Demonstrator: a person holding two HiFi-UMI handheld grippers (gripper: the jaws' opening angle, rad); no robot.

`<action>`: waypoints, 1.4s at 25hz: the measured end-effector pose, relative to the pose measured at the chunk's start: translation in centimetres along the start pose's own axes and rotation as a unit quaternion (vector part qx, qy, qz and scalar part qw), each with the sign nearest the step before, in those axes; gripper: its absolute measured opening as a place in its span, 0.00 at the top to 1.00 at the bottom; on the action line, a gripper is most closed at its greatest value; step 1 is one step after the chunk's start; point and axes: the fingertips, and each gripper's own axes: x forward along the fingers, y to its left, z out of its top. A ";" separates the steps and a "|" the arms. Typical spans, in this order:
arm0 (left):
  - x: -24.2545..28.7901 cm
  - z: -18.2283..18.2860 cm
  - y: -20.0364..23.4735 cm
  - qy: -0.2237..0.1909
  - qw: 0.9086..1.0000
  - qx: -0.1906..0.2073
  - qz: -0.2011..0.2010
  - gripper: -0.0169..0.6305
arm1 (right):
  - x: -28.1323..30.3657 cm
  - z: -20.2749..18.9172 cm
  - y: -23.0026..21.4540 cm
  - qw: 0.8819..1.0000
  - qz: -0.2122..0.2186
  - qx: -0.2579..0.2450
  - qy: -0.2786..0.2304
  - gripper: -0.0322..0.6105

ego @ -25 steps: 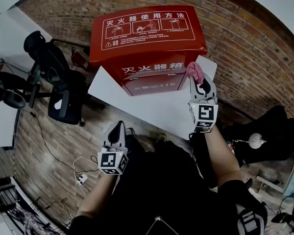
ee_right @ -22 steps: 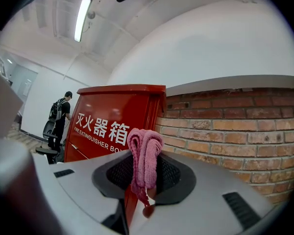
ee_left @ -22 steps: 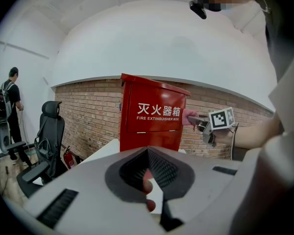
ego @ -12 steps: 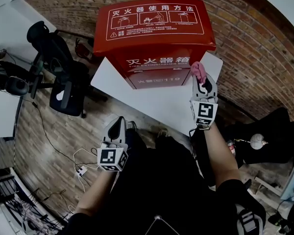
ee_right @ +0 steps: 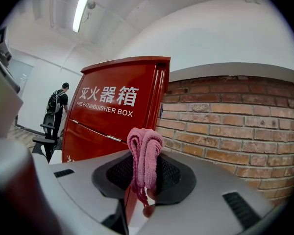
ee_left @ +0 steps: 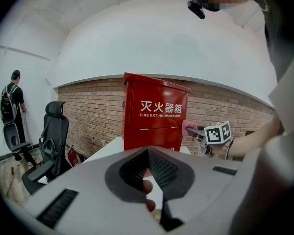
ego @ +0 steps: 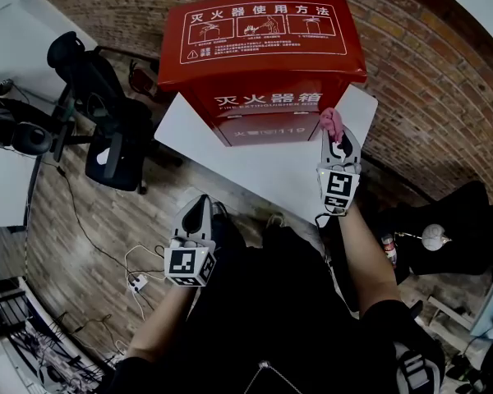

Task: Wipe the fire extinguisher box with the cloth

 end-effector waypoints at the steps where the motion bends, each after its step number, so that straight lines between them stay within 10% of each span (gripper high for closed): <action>1: 0.0 0.0 0.0 -0.001 1.000 0.000 -0.001 0.93 | 0.0 -0.1 0.1 1.000 -0.002 0.002 0.000 0.79; 35: -1.3 0.0 4.8 -0.003 1.000 -0.009 0.009 0.93 | 1.1 1.1 5.5 0.999 -0.022 0.041 0.017 0.79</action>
